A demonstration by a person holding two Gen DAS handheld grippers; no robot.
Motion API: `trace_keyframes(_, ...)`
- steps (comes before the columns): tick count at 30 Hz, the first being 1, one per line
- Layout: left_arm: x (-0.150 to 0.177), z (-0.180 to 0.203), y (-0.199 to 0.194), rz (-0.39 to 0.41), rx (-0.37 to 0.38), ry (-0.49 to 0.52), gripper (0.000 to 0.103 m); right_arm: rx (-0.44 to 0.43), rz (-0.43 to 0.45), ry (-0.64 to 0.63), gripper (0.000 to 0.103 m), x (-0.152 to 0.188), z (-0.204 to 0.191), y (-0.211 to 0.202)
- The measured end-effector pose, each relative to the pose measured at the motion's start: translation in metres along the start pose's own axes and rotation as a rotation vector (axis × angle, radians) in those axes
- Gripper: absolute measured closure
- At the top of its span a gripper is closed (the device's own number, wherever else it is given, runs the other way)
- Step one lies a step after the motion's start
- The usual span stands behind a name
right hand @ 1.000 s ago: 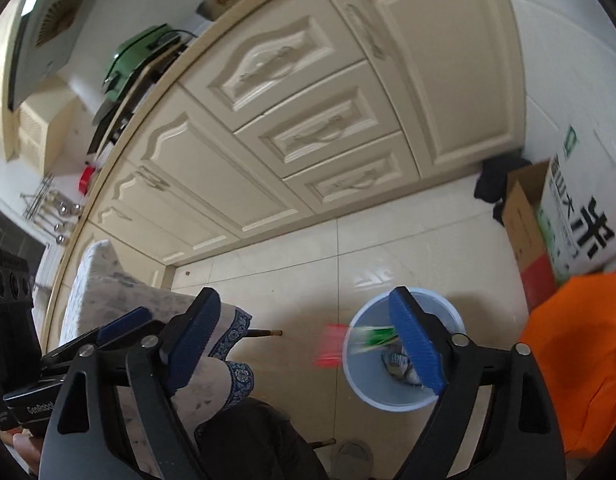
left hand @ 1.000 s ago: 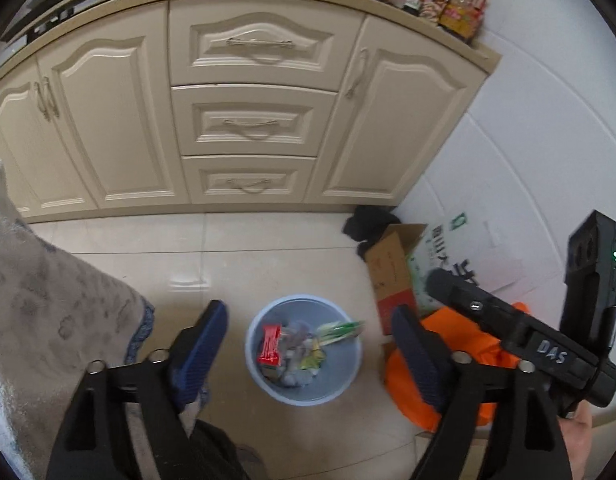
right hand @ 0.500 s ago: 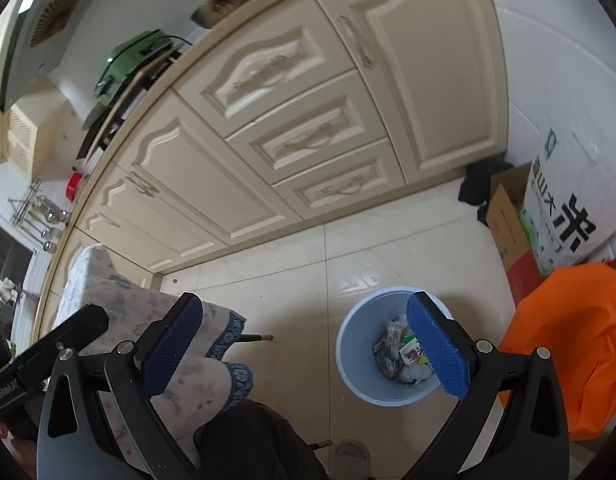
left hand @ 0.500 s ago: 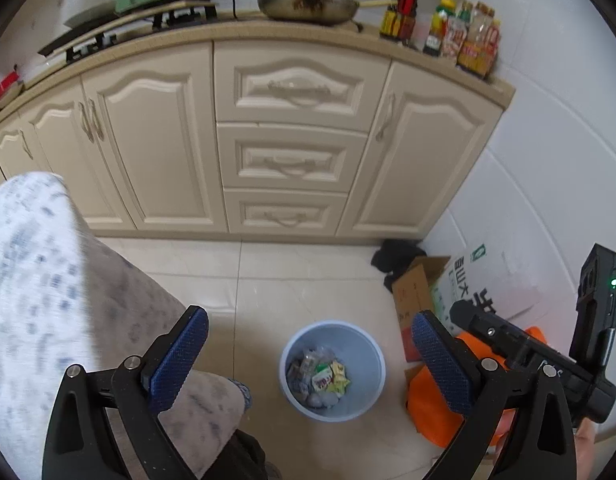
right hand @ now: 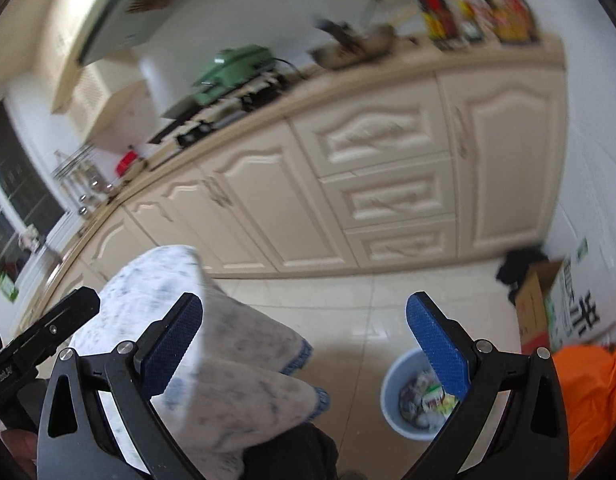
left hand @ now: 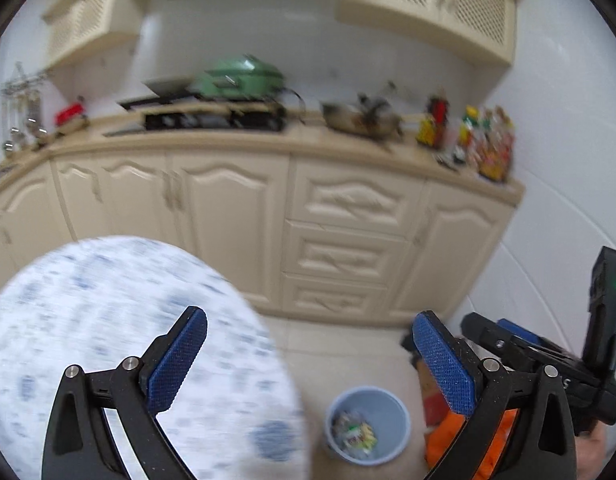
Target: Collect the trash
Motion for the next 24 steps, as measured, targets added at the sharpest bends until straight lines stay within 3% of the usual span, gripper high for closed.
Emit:
trace_keyframes(10,0.030,-0.094,-0.134,0.149,-0.187,-0.069,0.001,-0.053,0.060,-0.197,0.000,-0.007,-0.140,-0.010)
trace_keyframes(19,0.061,-0.130,-0.215,0.216,-0.364,-0.096,0.001,-0.096,0.082,-0.369,0.000,0.019,-0.252,-0.007)
trace_keyframes(24,0.077,-0.132,-0.237,0.235,-0.440,-0.114,0.001,-0.118,0.094,-0.419,0.000,0.032,-0.295,-0.006)
Point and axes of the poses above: each gripper's, at about its wrist camera, not at the fingertips, and y roughly the way its jaws point, z to its right, x to its underside, the point moved 8 cm from there along y, roughly the way its jaws point, and after that the axes turned 4 degrees about -x, right-handed, at the moved point
